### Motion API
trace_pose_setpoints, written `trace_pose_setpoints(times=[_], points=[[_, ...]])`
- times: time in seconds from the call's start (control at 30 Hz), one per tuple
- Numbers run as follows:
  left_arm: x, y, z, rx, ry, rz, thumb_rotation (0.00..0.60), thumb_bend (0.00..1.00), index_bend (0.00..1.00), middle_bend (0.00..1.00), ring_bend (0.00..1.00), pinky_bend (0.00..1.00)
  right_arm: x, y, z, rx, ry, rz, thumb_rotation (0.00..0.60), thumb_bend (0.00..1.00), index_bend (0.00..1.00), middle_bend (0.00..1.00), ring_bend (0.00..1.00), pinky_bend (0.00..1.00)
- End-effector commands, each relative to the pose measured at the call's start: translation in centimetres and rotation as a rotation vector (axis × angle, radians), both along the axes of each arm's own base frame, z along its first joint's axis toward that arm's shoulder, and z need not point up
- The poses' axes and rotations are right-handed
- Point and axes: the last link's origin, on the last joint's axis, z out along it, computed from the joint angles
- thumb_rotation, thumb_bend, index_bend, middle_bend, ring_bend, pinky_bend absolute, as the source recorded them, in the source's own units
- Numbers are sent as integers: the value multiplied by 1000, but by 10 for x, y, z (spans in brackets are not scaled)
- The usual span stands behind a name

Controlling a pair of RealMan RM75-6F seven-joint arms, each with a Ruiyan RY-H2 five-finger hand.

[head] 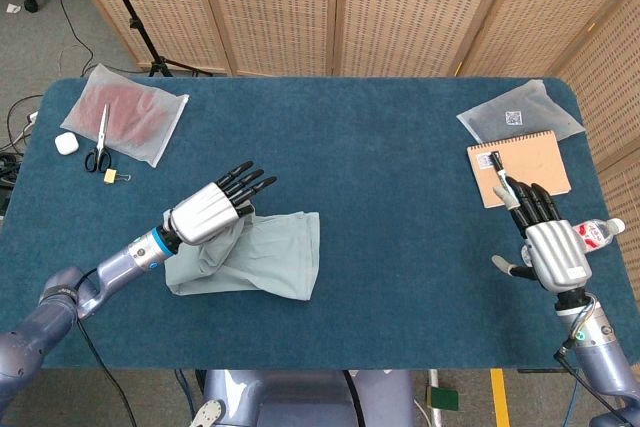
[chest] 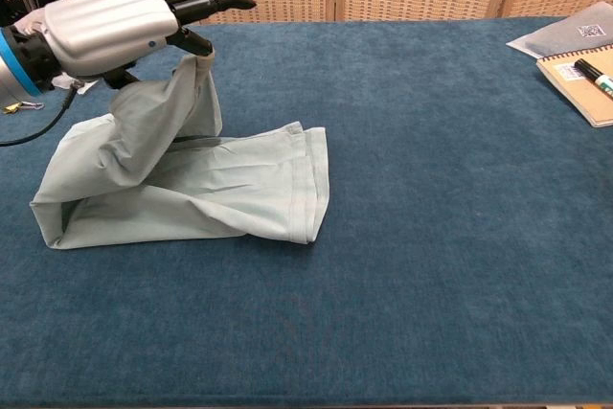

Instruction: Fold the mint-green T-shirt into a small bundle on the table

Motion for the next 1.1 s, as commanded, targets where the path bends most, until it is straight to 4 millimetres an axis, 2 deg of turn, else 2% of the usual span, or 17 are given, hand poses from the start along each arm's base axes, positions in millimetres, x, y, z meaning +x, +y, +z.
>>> trace_pose_setpoints(times=[0.03, 0.43, 0.73, 0.8, 0.87, 0.9, 0.97, 1.1], points=[[10, 1, -12, -8, 12, -5, 600, 492, 766, 0, 0, 0, 0, 0, 0, 0, 0, -2, 600, 0, 0, 0, 0, 42], [30, -1, -47, -44, 49, -7, 600, 489, 766, 0, 0, 0, -1, 0, 3, -2, -9, -3, 600, 0, 0, 0, 0, 42], [36, -6, -67, -48, 64, -4, 600, 477, 755, 0, 0, 0, -1, 0, 5, -2, -15, -3, 600, 0, 0, 0, 0, 42], [37, -5, -69, -37, 65, 4, 600, 453, 624, 0, 0, 0, -2, 0, 5, -2, -17, -3, 600, 0, 0, 0, 0, 42], [36, -5, -72, -28, 66, 18, 600, 394, 256, 0, 0, 0, -2, 0, 6, -3, -18, -3, 600, 0, 0, 0, 0, 42], [36, -4, -73, -20, 63, 34, 600, 361, 108, 0, 0, 0, -2, 0, 6, -3, -19, -4, 600, 0, 0, 0, 0, 42], [38, -3, -75, -9, 49, 53, 600, 304, 3, 0, 0, 0, -2, 0, 6, -2, -19, -4, 600, 0, 0, 0, 0, 42], [41, -4, -73, -12, 9, 70, 600, 176, 0, 0, 0, 0, -2, 1, 6, -3, -20, -4, 600, 0, 0, 0, 0, 42]])
